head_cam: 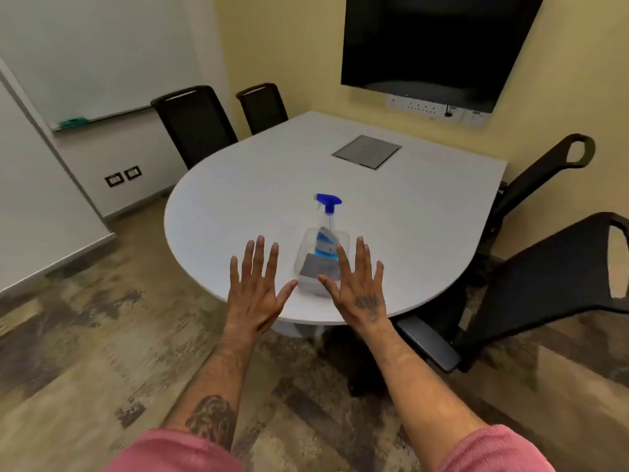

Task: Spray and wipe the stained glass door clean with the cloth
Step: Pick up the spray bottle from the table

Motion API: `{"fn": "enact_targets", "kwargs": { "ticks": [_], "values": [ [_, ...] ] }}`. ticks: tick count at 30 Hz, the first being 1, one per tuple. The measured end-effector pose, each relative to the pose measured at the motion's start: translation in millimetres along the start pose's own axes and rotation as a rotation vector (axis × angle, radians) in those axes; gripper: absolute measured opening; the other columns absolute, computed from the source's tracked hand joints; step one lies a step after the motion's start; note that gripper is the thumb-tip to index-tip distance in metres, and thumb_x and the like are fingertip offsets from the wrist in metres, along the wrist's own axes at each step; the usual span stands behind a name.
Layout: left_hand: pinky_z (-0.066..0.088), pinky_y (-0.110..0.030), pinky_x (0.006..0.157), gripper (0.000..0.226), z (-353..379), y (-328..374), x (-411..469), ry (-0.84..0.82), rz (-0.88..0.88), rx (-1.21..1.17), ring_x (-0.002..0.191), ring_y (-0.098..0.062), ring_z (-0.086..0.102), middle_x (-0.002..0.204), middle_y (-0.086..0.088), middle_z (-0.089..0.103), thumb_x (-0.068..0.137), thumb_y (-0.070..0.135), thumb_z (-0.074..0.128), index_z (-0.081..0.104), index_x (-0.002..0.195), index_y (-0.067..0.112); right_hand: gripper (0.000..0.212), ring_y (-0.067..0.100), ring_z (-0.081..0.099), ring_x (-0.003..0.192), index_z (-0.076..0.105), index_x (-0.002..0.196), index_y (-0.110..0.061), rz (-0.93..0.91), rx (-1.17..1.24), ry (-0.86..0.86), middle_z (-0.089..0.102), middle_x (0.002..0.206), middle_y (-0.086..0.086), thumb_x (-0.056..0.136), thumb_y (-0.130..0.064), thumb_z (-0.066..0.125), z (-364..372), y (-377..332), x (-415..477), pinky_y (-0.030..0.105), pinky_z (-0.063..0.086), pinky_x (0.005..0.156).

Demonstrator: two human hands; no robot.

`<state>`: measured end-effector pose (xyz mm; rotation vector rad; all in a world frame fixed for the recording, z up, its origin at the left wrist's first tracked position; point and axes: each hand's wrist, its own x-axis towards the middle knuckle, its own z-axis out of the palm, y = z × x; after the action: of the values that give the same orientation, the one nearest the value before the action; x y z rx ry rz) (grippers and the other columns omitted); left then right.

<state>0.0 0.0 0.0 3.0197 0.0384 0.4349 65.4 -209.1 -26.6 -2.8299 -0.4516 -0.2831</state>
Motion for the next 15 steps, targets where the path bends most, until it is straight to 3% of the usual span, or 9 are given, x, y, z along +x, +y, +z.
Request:
{"fn": "enact_targets", "kwargs": {
  "ticks": [4, 8, 12, 15],
  "values": [
    [0.005, -0.055, 0.127, 0.092, 28.9, 6.0, 41.8, -0.026, -0.033, -0.037, 0.158, -0.028, -0.007, 0.171, -0.010, -0.009, 0.091, 0.075, -0.003, 0.000, 0.162, 0.017, 0.082, 0.024, -0.022, 0.151, -0.021, 0.151, -0.035, 0.044, 0.016, -0.050, -0.030, 0.162, 0.006, 0.086, -0.078, 0.003, 15.0, 28.9, 41.2, 0.055, -0.009, 0.120],
    [-0.007, -0.047, 0.126, 0.093, 58.4, 6.3, 80.1, -0.058, -0.052, -0.102, 0.155, -0.022, -0.023, 0.167, -0.005, -0.027, 0.085, 0.080, -0.010, -0.020, 0.158, 0.023, 0.086, 0.026, -0.015, 0.154, -0.023, 0.149, -0.036, 0.030, 0.073, -0.065, -0.032, 0.160, 0.003, 0.078, -0.082, -0.012, 30.5, 44.3, 78.1, 0.053, -0.010, 0.118],
    [-0.006, -0.044, 0.128, 0.087, 85.0, 0.8, 113.9, -0.143, -0.075, -0.160, 0.154, -0.018, -0.026, 0.165, -0.001, -0.033, 0.092, 0.074, 0.005, -0.021, 0.157, 0.023, 0.091, 0.027, -0.008, 0.155, -0.011, 0.156, -0.034, 0.082, 0.163, -0.108, -0.018, 0.167, 0.006, 0.080, -0.083, -0.006, 49.2, 52.4, 112.2, 0.053, 0.000, 0.121],
    [0.006, -0.044, 0.130, 0.085, 105.2, -5.5, 142.8, -0.236, -0.122, -0.298, 0.158, -0.017, -0.014, 0.169, 0.001, -0.022, 0.096, 0.069, 0.022, 0.003, 0.163, 0.020, 0.085, 0.027, 0.007, 0.155, 0.003, 0.159, -0.030, 0.167, 0.249, -0.152, -0.007, 0.169, 0.005, 0.088, -0.075, 0.018, 64.5, 54.9, 142.5, 0.050, 0.017, 0.122]
  ]
}}
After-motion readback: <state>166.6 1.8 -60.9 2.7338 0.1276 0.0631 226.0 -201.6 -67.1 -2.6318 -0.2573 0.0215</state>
